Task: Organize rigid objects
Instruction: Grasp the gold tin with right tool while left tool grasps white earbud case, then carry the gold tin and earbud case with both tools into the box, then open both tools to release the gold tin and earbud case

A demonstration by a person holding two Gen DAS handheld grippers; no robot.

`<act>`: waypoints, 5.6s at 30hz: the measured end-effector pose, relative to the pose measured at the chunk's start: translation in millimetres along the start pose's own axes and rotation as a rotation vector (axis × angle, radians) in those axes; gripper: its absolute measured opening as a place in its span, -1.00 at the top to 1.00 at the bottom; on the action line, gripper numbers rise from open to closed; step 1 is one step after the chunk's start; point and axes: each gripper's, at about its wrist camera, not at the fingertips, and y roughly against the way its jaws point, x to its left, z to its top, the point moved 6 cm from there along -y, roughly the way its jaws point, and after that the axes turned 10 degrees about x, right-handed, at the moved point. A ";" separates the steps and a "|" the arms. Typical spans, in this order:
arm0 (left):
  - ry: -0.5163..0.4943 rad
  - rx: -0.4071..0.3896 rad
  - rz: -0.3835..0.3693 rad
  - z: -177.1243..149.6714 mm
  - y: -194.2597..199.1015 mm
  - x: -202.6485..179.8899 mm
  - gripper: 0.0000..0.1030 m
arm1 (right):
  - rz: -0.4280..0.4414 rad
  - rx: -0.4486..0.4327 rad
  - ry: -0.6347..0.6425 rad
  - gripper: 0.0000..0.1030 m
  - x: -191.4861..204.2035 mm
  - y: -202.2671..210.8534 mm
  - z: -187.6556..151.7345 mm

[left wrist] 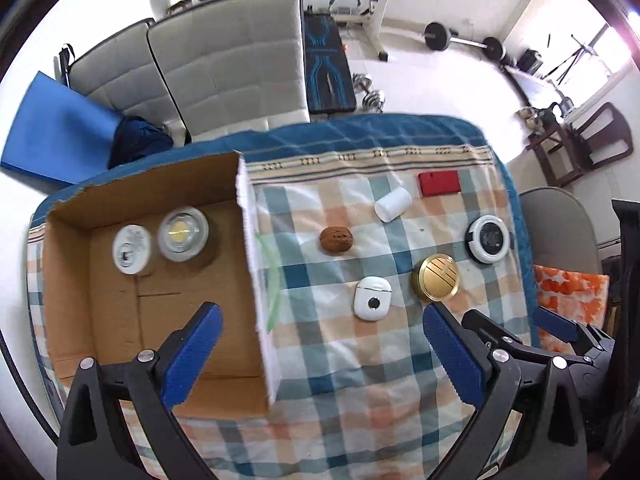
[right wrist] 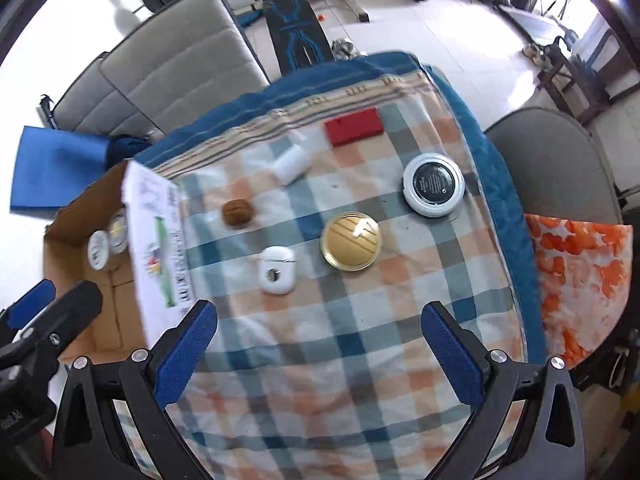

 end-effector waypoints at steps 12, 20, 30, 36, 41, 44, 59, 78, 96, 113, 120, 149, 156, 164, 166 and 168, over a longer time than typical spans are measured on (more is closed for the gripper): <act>0.003 0.173 0.105 30.4 -101.9 -20.8 -0.96 | 0.076 0.209 -0.038 -0.56 -24.0 -131.9 53.3; -0.004 0.225 0.073 29.6 -118.0 -31.4 -0.96 | 0.024 0.240 -0.008 -0.33 -48.9 -138.4 52.1; -0.094 0.293 0.061 12.3 -164.5 -51.7 -0.76 | 0.011 0.295 -0.058 -0.33 -103.6 -141.6 38.9; -0.146 0.368 0.083 15.0 -191.9 -57.5 -0.05 | -0.010 0.310 -0.068 -0.33 -109.5 -151.2 42.0; -0.154 0.370 0.076 14.3 -198.1 -55.8 0.16 | -0.041 0.320 -0.062 -0.33 -109.3 -158.8 45.5; -0.151 0.382 0.055 5.1 -194.6 -55.0 0.16 | -0.041 0.326 -0.046 -0.31 -103.9 -156.6 42.6; -0.164 0.378 0.071 2.0 -208.6 -61.4 0.17 | -0.076 0.336 -0.055 -0.31 -74.4 -177.6 17.8; -0.138 0.122 0.017 -14.3 -62.8 -69.9 0.17 | -0.022 0.191 0.055 -0.29 -39.5 -84.6 -10.1; 0.043 -0.088 -0.002 -29.1 50.9 109.0 0.17 | 0.042 0.026 0.284 -0.29 157.3 16.6 -32.7; 0.196 0.046 0.029 -42.0 -10.4 277.6 0.17 | 0.003 0.129 0.352 -0.29 300.9 -77.3 -42.1; 0.218 0.160 0.007 -36.3 -73.5 305.2 0.17 | -0.043 0.195 0.307 -0.30 312.8 -136.3 -32.3; 0.271 0.237 0.020 -7.8 -131.0 343.7 0.15 | -0.102 0.251 0.214 -0.32 318.3 -187.2 -5.3; 0.280 0.229 0.000 -16.4 -108.4 338.6 -0.12 | -0.065 0.281 0.221 -0.58 308.9 -175.4 -2.2; 0.301 0.176 -0.039 -42.9 -64.4 322.1 -0.76 | -0.064 0.261 0.277 -0.96 309.9 -140.8 -22.6; 0.301 0.158 -0.045 -46.3 -47.8 321.2 -0.88 | -0.068 0.239 0.284 -1.00 308.2 -131.4 -26.3; 0.295 0.134 -0.037 -56.0 -34.7 315.7 -1.00 | -0.068 0.227 0.288 -1.00 306.1 -121.9 -32.0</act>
